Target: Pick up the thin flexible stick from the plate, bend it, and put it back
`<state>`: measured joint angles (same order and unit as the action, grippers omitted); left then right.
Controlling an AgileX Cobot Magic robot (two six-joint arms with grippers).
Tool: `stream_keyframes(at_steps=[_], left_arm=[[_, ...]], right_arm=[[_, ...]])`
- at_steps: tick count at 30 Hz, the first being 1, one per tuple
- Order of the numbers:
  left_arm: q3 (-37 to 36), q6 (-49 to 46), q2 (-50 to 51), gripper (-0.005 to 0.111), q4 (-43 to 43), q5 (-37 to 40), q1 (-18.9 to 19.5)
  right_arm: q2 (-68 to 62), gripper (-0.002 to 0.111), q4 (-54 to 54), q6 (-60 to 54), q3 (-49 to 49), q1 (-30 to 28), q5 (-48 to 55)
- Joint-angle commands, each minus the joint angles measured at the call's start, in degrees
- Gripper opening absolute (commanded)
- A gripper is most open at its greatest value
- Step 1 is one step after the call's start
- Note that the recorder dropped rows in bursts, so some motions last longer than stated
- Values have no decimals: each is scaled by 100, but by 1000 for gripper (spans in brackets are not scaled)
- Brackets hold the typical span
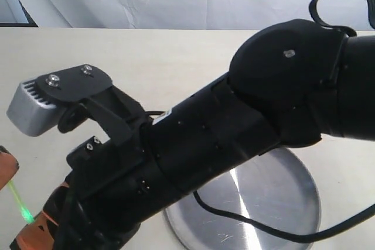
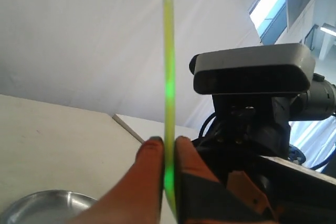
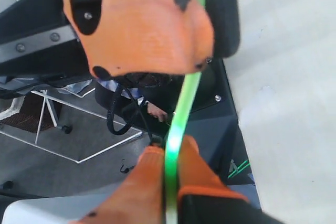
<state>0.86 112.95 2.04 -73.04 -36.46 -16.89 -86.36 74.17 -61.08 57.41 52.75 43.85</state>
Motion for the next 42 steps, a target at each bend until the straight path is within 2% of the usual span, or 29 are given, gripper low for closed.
stream_keyframes(at_steps=[1,9,16,23,31,42], left_arm=[[26,-726,18,0,-251,239,-31],[271,-1553,823,0,-376,187,-31],[456,-2600,1465,0,302,-114,-31],[621,-2709,1808,0,438,-279,-31],[790,-2962,2397,0,289,-478,-31],[790,-3415,3288,0,40,-282,-31]], right_arm=[[177,-1,31,-64,57,-5,-99],[416,-1,-361,295,57,-5,-425],[567,-1,-901,840,57,-5,-526],[772,-1,-1351,1119,57,-5,-700],[906,-1,-2337,2228,57,-5,-837],[1058,-1,-2296,2520,57,-5,-716]])
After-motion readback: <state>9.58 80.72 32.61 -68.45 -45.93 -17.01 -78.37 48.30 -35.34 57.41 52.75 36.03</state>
